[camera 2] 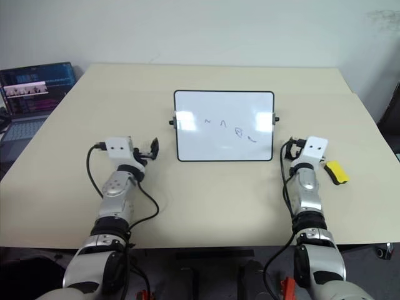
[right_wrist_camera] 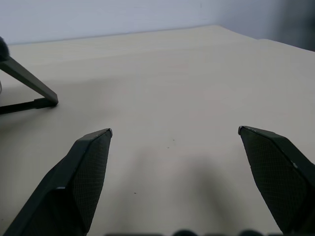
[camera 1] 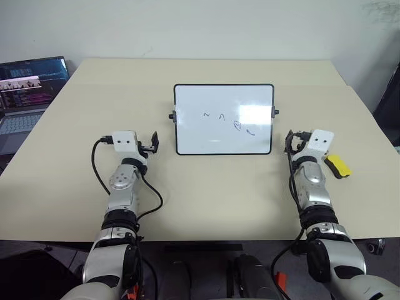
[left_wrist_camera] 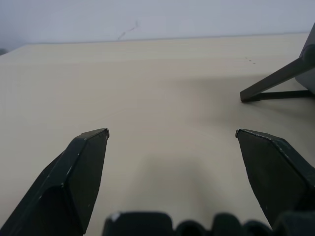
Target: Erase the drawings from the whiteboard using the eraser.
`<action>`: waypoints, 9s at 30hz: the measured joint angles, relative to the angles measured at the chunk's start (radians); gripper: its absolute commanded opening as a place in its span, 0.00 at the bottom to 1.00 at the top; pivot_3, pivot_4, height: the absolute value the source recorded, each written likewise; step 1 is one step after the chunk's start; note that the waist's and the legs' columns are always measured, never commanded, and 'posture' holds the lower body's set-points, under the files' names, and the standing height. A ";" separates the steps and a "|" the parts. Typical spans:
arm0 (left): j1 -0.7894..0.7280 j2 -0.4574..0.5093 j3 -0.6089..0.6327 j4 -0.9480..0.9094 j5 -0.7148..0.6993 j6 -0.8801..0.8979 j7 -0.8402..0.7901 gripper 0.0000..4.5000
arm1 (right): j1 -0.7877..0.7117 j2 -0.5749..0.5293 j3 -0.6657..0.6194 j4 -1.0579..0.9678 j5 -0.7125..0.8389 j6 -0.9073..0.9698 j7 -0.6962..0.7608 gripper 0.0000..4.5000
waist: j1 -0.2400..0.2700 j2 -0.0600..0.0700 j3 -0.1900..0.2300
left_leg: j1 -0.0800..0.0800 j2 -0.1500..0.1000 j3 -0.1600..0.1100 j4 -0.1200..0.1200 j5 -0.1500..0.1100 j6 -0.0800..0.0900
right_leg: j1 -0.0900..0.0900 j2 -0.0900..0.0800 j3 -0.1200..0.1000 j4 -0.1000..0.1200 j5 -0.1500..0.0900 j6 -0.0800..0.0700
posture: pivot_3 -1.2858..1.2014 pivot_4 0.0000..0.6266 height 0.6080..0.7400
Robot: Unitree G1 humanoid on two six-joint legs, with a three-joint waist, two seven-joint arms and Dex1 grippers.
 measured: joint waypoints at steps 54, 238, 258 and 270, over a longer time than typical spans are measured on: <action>-0.067 -0.013 -0.501 -0.644 -0.276 0.579 -0.823 1.00 | 0.362 -0.426 -0.132 -0.845 0.340 0.757 0.390 1.00 | 0.014 0.000 0.001 | -0.001 -0.001 -0.002 0.001 0.000 0.000 | 0.001 0.001 0.000 -0.001 -0.004 0.004 | 0.52 0.24 1.00; -0.105 -0.246 -0.601 -0.271 0.090 0.304 -0.672 1.00 | 0.216 -0.544 -0.074 -0.507 0.230 1.037 0.616 0.27 | -0.011 0.006 0.000 | -0.001 -0.002 -0.001 0.003 -0.001 0.001 | 0.000 0.001 0.003 0.002 -0.004 0.004 | 0.52 0.24 1.00; 0.052 0.129 -0.194 -0.534 -0.032 0.483 -0.550 1.00 | -0.302 -0.087 0.352 -0.635 0.113 0.935 0.411 0.27 | 0.000 0.006 -0.001 | -0.002 -0.001 -0.006 0.002 0.000 0.001 | -0.001 0.001 -0.002 0.003 -0.001 -0.001 | 0.52 0.24 1.00; 0.102 0.096 -0.205 -0.554 -0.028 0.473 -0.471 1.00 | -0.475 0.156 0.422 0.009 -0.068 0.437 0.315 0.27 | -0.008 0.006 -0.001 | -0.002 -0.001 -0.006 0.001 -0.001 0.001 | -0.002 0.001 -0.003 0.004 -0.001 -0.002 | 0.52 0.24 1.00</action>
